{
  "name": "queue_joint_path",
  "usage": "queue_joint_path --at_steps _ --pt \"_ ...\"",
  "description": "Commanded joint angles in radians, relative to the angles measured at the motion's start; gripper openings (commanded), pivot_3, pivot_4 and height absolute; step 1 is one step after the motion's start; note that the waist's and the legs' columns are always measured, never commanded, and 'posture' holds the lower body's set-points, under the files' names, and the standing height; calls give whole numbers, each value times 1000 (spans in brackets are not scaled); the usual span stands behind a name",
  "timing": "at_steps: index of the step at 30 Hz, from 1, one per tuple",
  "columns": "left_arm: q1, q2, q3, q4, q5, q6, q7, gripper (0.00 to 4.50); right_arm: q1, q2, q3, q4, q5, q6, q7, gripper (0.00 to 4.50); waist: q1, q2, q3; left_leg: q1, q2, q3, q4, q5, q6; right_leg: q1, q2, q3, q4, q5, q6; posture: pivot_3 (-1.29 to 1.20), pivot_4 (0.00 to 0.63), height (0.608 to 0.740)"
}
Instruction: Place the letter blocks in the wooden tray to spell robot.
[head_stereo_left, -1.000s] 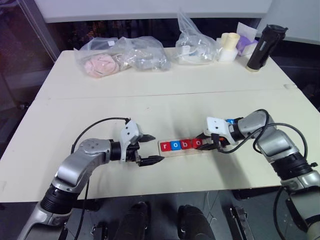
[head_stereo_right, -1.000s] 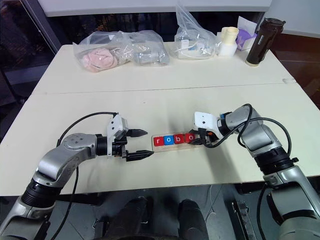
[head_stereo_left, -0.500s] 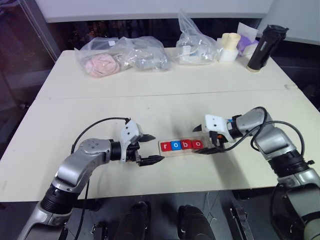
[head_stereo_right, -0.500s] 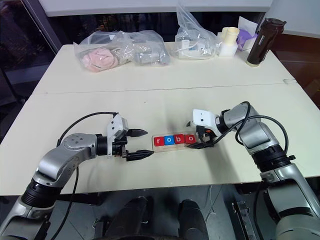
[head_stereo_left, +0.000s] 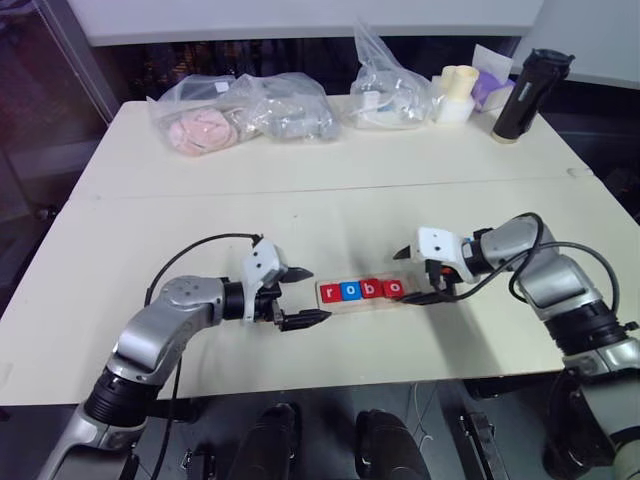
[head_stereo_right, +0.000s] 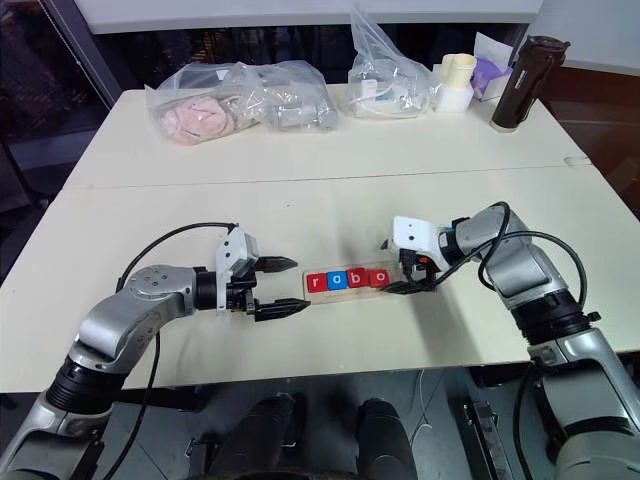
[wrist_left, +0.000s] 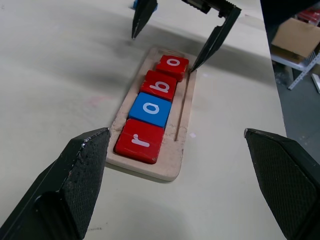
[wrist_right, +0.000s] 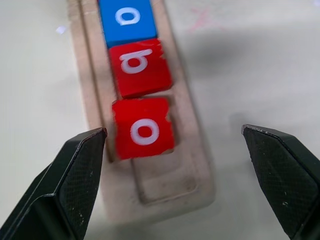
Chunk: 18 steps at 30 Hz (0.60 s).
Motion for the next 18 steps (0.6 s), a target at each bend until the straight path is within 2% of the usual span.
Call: queue_joint_path --at_steps 1,7,14,18 --pt "-16 -4 7 -25 -11 -7 -2 4500 -31 3 -19 7 -1 -24 -6 4457 0 0 0 0 0 0 0 0 0 0 0 0 0 0 0 0 150 725" --pt "-16 -7 8 -24 -11 -7 0 4500 -37 4 -20 9 -2 -29 -9 4457 1 0 0 0 0 0 0 0 0 0 0 0 0 0 0 0 150 725" --pt "-20 -11 7 -19 -11 -7 -2 4500 -2 -33 -43 -81 31 19 23 4457 0 0 0 0 0 0 0 0 0 0 0 0 0 0 0 0 150 725" --pt "-20 -13 6 -20 -11 -6 -3 4500 0 -56 -77 -51 15 2 -20 4457 1 0 0 0 0 0 0 0 0 0 0 0 0 0 0 0 150 725"
